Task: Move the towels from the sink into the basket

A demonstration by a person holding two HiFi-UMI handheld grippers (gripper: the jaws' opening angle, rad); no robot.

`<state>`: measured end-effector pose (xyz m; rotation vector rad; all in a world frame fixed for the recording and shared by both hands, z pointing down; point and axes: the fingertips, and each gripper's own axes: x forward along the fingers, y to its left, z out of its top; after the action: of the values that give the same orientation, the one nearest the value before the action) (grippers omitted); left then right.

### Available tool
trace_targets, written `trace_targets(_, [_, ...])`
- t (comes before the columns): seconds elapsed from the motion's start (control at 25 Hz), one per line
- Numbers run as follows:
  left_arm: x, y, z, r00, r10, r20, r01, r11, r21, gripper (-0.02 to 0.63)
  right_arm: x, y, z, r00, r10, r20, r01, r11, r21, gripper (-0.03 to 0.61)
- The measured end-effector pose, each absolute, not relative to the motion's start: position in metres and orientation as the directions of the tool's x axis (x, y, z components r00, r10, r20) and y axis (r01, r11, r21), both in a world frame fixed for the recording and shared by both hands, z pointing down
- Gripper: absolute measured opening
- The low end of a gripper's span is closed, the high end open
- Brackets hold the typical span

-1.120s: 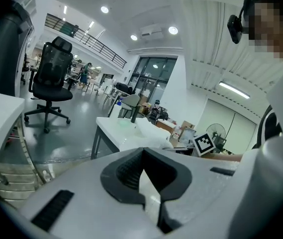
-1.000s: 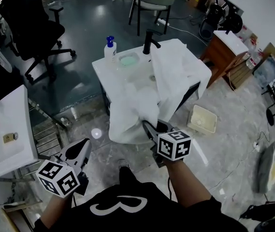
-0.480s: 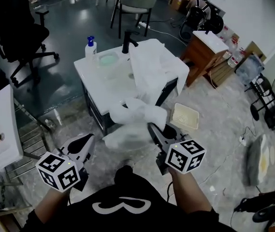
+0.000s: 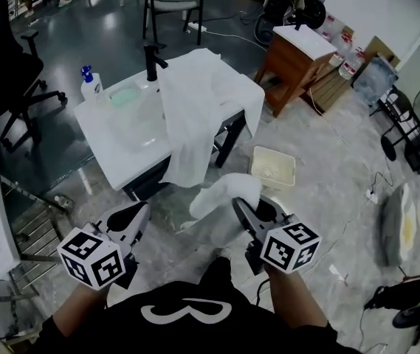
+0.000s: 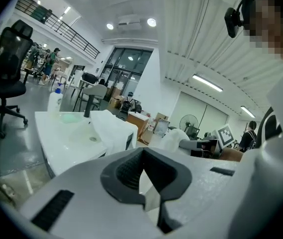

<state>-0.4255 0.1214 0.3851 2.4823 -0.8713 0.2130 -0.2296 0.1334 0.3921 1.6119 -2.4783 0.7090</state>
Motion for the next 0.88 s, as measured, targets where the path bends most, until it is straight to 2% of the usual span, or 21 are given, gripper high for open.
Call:
trace_targets(0.32, [-0.258,0.064,0.383,0.816,-0.478,0.326,-0.578,-0.705,0.411,0.005,-0.070,0.095,0.386,-0.411,-0.854,0.319,-0.879,0.279,-0.386,0.091])
trace_targets(0.6, [-0.105,0.030,0.381,0.835,-0.425,0.349,-0.543,-0.739,0.400,0.005,0.078,0.061,0.377,-0.339,-0.871,0.356,-0.919,0.226,-0.324,0.092])
trace_targets(0.88, [-0.008,-0.003,0.396,0.860,-0.363,0.359,-0.495,-0.767,0.408,0.005,0.194,0.028,0.403,-0.225,-0.878,0.423,-0.957,0.118,-0.264,0.092])
